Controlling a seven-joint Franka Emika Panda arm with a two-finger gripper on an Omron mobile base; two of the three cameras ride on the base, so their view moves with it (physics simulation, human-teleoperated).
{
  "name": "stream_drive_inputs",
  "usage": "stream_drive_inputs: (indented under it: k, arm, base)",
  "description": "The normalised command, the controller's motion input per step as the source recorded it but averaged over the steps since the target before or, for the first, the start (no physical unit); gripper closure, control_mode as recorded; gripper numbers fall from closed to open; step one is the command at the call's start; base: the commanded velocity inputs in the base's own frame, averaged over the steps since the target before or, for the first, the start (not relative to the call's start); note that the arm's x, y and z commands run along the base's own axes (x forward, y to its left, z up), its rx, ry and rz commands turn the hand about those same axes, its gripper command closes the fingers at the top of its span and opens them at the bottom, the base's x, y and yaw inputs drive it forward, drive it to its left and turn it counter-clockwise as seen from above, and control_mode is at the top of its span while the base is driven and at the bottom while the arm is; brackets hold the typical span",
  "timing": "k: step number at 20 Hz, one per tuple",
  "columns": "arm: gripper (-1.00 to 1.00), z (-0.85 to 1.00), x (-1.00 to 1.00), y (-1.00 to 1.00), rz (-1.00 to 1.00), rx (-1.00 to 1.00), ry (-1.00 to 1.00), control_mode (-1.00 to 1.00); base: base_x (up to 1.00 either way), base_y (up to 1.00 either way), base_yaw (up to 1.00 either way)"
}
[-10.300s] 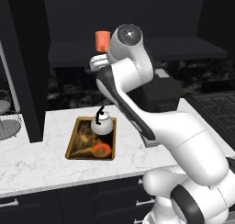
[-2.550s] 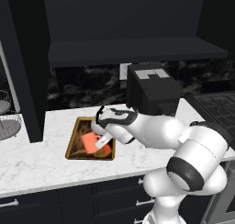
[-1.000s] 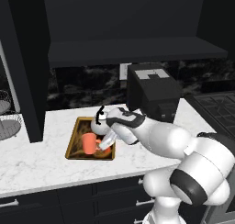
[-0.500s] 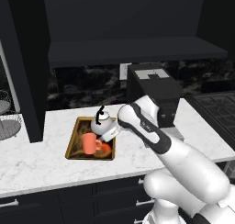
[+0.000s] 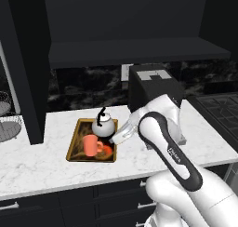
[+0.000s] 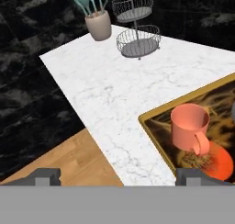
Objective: Pick the kettle from the counter and place it on the tray. Then pick the mug from the cabinet and place it on the tray. Then close the cabinet doors.
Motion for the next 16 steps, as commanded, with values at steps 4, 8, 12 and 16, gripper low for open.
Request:
stream_drive_inputs:
  k: [4, 8, 12, 16]
  arm:
    - [-1.0, 0.42, -0.46, -0.25, 0.03, -0.02, 0.0, -1.0]
    - [-1.0, 0.48, -0.48, -0.3, 0.08, -0.02, -0.03, -1.0]
    - [-1.0, 0.38, -0.4, -0.11, 0.11, -0.09, -0.04, -1.0]
    - [-1.0, 0.28, -0.29, -0.06, 0.09, -0.1, -0.07, -1.0]
  base:
    - [0.0, 0.0, 0.0]
    - [0.0, 0.0, 0.0]
    - [0.0, 0.0, 0.0]
    - [0.0, 0.0, 0.0]
